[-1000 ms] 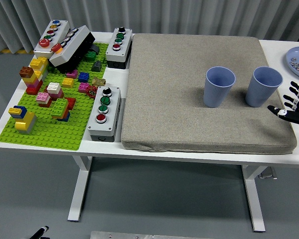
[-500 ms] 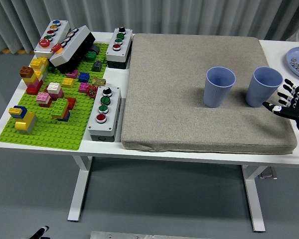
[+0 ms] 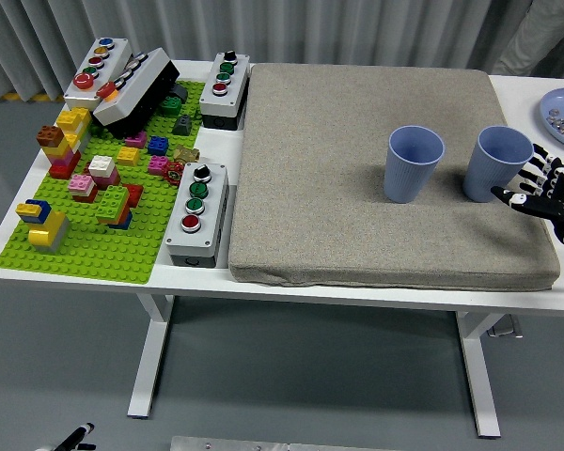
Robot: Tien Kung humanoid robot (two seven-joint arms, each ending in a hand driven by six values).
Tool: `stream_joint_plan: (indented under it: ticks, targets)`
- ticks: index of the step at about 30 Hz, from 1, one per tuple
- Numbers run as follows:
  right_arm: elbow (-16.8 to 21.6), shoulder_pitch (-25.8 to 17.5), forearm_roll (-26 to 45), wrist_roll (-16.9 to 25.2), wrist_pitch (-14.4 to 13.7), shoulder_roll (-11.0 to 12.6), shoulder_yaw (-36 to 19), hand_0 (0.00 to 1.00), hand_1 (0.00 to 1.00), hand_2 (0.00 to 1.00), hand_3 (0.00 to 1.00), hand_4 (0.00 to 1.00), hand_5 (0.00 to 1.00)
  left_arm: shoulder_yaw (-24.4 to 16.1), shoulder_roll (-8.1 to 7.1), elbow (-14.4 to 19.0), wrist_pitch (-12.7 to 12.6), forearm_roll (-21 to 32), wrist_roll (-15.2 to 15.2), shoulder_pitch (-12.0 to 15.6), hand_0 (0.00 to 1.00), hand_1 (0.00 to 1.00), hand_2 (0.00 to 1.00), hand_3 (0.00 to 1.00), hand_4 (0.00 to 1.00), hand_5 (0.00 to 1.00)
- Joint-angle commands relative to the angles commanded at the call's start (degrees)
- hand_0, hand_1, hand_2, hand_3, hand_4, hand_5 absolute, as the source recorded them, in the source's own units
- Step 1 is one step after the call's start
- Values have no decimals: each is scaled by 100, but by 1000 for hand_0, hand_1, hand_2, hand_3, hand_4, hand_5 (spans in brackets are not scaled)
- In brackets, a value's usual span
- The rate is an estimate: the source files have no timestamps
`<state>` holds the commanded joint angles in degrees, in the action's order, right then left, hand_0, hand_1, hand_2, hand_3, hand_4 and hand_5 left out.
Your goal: Pick cup pour cup place
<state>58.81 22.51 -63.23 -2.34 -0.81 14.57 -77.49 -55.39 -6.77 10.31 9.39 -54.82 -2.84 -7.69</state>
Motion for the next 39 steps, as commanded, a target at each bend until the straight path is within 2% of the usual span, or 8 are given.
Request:
stream_joint_plan:
  ticks: [17, 39]
  targets:
    - [-372, 272, 217, 112, 24, -58, 234, 922, 883, 948, 976, 888, 296, 23, -9, 0, 9, -21, -9, -31, 869, 852, 862, 776, 640, 978]
    - [-524, 291, 282, 237, 4, -171, 233, 922, 882, 944, 971, 887, 303, 143, -26, 0, 16, 6, -1, -79, 870, 852, 862, 775, 640, 974]
